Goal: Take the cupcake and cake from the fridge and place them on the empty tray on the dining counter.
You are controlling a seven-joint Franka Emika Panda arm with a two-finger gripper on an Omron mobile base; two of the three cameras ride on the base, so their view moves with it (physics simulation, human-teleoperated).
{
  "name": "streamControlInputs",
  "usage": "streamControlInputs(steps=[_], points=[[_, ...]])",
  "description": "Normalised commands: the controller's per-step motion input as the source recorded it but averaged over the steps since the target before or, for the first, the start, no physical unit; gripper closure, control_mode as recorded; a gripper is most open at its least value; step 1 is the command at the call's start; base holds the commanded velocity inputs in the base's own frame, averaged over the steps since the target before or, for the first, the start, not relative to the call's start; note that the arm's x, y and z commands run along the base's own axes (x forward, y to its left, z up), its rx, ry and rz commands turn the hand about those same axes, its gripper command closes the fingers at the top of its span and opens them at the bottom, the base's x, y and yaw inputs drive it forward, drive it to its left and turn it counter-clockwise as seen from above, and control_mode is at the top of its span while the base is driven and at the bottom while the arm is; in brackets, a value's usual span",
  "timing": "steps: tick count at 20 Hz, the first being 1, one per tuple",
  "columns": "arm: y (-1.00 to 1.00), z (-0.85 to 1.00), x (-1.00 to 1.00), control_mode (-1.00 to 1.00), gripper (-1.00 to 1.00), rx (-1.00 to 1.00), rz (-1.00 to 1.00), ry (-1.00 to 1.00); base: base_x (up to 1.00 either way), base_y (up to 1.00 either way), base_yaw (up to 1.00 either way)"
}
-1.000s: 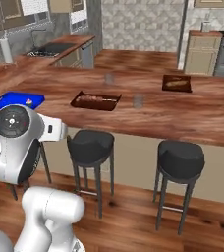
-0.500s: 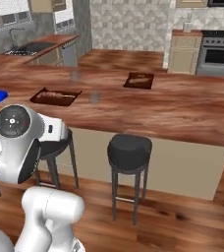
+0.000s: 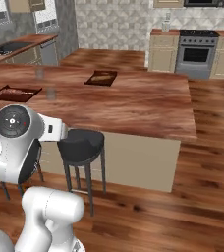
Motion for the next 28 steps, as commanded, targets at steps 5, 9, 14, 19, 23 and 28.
streamControlInputs(steps=[5, 9, 14, 19, 23, 28], points=[[0.00, 0.00, 0.00, 1.00, -1.00, 0.00, 0.00, 0.00, 0.00, -1.00, -0.14], [0.00, 0.00, 0.00, 1.00, -1.00, 0.00, 0.00, 0.00, 0.00, -1.00, -0.15], [0.00, 0.00, 0.00, 1.00, -1.00, 0.00, 0.00, 0.00, 0.14, -1.00, -0.11], [0.00, 0.00, 0.00, 1.00, -1.00, 0.00, 0.00, 0.00, 0.17, -1.00, -0.07], [0.00, 0.00, 0.00, 1.00, -1.00, 0.00, 0.00, 0.00, 0.28, -1.00, -0.06], [0.00, 0.00, 0.00, 1.00, -1.00, 0.00, 0.00, 0.00, 0.67, -1.00, -0.05]])
